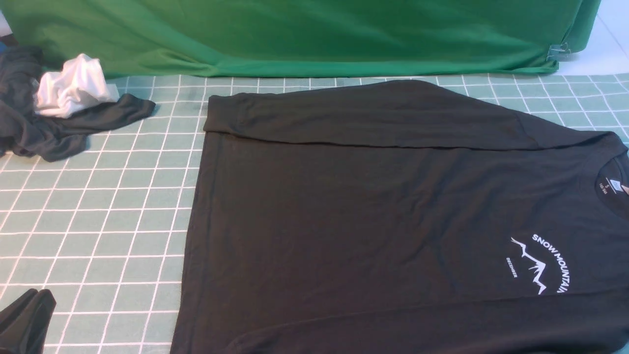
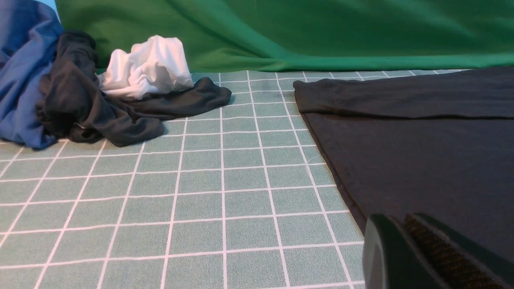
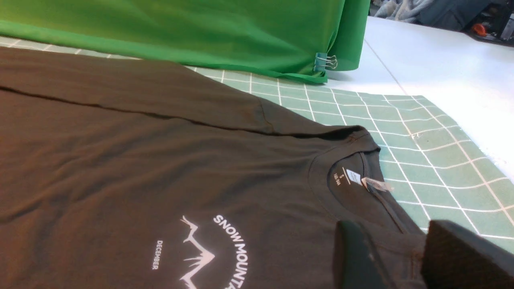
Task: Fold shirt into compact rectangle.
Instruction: 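Grasp the left edge of the dark T-shirt lying flat on the table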
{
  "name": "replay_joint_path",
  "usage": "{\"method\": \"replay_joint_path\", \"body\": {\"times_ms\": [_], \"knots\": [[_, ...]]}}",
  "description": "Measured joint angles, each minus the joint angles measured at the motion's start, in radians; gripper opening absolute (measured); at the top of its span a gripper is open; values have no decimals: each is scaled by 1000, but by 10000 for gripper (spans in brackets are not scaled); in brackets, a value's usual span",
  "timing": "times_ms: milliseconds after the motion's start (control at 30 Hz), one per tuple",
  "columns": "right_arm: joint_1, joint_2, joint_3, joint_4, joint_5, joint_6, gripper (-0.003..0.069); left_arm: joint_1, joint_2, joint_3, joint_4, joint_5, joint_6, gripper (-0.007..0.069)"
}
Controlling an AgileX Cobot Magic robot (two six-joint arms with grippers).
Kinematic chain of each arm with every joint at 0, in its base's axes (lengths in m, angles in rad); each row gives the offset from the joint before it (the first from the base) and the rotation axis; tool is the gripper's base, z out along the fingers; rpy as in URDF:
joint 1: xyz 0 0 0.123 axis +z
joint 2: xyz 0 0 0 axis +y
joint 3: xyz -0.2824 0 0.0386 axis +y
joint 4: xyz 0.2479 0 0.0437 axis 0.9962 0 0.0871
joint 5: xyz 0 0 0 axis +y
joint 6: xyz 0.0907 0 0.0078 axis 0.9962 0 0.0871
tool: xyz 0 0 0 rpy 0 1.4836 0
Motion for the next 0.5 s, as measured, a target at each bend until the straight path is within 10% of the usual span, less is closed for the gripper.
{"method": "replay_joint_path", "body": {"times_ms": [500], "knots": [[0,0,0,0,0,0,244,0,0,0,0,0,0,15]]}}
